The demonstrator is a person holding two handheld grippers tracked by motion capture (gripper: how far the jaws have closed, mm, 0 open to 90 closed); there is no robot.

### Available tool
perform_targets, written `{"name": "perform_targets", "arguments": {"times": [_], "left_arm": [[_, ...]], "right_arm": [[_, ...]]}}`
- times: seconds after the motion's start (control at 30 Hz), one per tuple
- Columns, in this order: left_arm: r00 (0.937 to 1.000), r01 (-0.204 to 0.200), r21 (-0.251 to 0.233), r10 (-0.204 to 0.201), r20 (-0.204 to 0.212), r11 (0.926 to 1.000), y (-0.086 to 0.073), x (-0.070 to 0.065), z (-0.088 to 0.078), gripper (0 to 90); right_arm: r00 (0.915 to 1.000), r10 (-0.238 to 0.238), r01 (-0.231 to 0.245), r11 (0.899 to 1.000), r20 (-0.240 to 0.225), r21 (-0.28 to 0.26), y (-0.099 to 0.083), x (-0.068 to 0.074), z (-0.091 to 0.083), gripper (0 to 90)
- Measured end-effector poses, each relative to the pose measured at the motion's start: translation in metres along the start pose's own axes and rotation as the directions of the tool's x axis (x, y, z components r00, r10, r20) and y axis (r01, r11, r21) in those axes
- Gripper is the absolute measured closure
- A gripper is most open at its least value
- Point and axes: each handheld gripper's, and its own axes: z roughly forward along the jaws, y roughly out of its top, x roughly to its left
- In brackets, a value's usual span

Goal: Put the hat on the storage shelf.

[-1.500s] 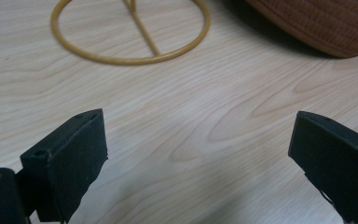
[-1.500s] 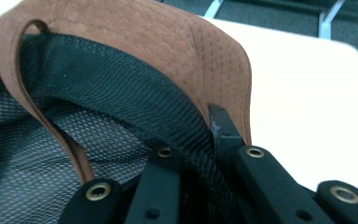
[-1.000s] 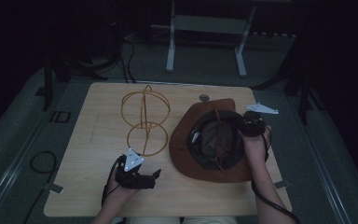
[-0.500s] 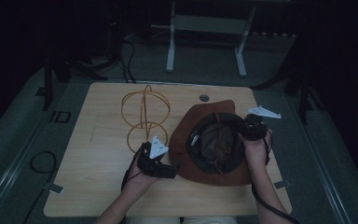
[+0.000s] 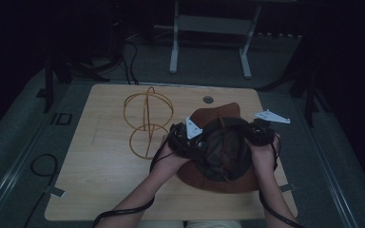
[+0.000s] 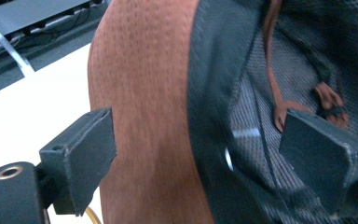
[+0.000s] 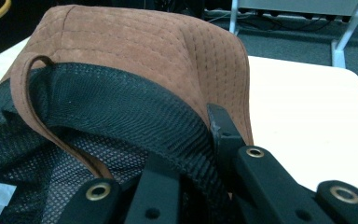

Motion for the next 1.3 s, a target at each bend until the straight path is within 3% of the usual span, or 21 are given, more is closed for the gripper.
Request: {"name": "perform_targets", "arguments": {"times": [0.23,0.43,0.5,0.53,0.67,0.7,0.73,0.77,0.87,1.1,1.3], "left_arm": [[0.9962,0.046,0.061,-0.041,-0.077,0.9971,0.014,-0.003,0.025,15.3],[0.9802,0.039,0.065,-0.026,-0.196,0.9971,0.018,-0.012,0.040,28.4],[0.9768,0.044,0.073,-0.028,-0.212,0.9964,0.019,-0.013,0.043,32.4],[0.9743,0.039,0.076,-0.021,-0.224,0.9964,0.020,-0.013,0.044,42.5],[0.9677,0.033,0.088,-0.010,-0.252,0.9956,0.019,-0.014,0.048,63.4],[0.9689,0.040,0.083,-0.018,-0.247,0.9958,0.018,-0.013,0.048,73.7],[0.9711,0.038,0.088,-0.016,-0.238,0.9953,0.018,-0.013,0.048,73.7],[0.9713,0.035,0.085,-0.014,-0.237,0.9958,0.018,-0.013,0.047,81.3],[0.9721,0.029,0.077,-0.010,-0.234,0.9966,0.018,-0.013,0.045,85.5],[0.9771,-0.010,0.039,0.018,-0.212,0.9992,0.026,-0.007,0.031,87.0],[0.9825,-0.011,-0.025,0.007,-0.186,0.9996,0.030,-0.002,0.019,87.0]], "right_arm": [[1.0000,0.008,-0.008,1.000,-0.006,-0.007,0.001,-0.001,-0.006,84.1],[0.9997,0.007,-0.007,1.000,-0.025,-0.009,0.000,0.003,-0.009,84.0],[0.9997,0.006,-0.007,1.000,-0.025,-0.008,0.000,0.004,-0.010,84.1],[0.9996,0.009,-0.009,1.000,-0.028,-0.005,-0.001,0.004,-0.010,84.0],[0.9995,0.010,-0.010,1.000,-0.029,0.007,-0.004,0.005,-0.010,84.0],[0.9994,0.011,-0.011,1.000,-0.033,0.014,-0.007,0.006,-0.009,84.0],[0.9994,0.011,-0.011,1.000,-0.033,0.014,-0.007,0.006,-0.009,84.0],[0.9990,0.017,-0.016,1.000,-0.041,0.020,-0.009,0.006,-0.008,84.0],[0.9988,0.019,-0.018,1.000,-0.045,0.021,-0.010,0.006,-0.008,84.0],[0.9974,0.016,-0.015,1.000,-0.070,0.007,-0.013,0.009,-0.017,80.0],[0.9907,0.006,-0.005,1.000,-0.136,0.005,-0.015,0.009,-0.034,61.1]]}}
